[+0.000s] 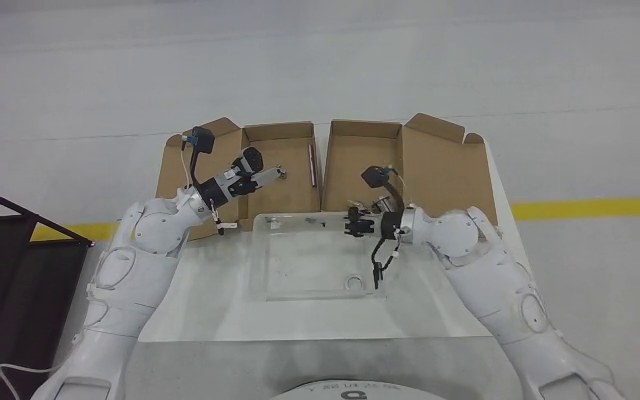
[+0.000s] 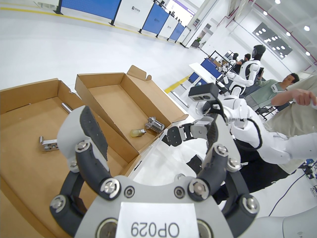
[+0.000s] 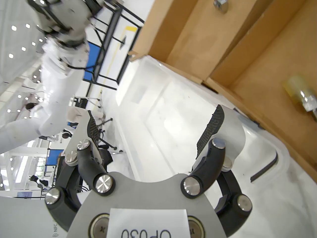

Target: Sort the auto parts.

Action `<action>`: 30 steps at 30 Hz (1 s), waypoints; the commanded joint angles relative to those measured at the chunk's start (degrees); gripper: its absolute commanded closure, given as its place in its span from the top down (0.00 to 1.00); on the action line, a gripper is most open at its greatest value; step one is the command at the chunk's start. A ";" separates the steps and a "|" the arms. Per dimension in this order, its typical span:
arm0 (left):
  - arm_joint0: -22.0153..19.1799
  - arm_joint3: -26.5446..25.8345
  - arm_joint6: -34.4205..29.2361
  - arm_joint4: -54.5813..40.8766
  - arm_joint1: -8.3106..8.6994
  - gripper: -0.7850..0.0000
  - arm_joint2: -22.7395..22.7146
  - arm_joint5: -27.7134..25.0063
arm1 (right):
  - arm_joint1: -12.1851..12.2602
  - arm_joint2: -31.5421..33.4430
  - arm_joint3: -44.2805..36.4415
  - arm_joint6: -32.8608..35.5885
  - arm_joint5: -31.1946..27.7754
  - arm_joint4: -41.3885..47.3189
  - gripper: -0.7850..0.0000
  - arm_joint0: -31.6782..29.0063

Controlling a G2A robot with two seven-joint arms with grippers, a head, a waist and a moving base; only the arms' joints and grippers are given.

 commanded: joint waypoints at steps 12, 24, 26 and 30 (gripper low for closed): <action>0.00 0.00 0.00 0.00 0.00 1.00 0.00 0.00 | 0.45 -2.24 -3.82 -0.21 2.44 -6.88 1.00 -0.98; 0.00 0.00 0.00 0.00 0.00 1.00 0.00 0.00 | 0.82 -4.91 -6.59 2.67 5.63 -16.19 1.00 -0.92; 0.00 0.00 0.00 0.00 0.00 1.00 0.00 0.00 | 0.97 -5.69 -8.02 4.08 7.17 -19.21 1.00 -0.96; 0.00 0.00 0.00 0.00 0.00 1.00 0.00 0.00 | 1.29 -7.01 -11.00 7.77 10.24 -24.26 1.00 -1.34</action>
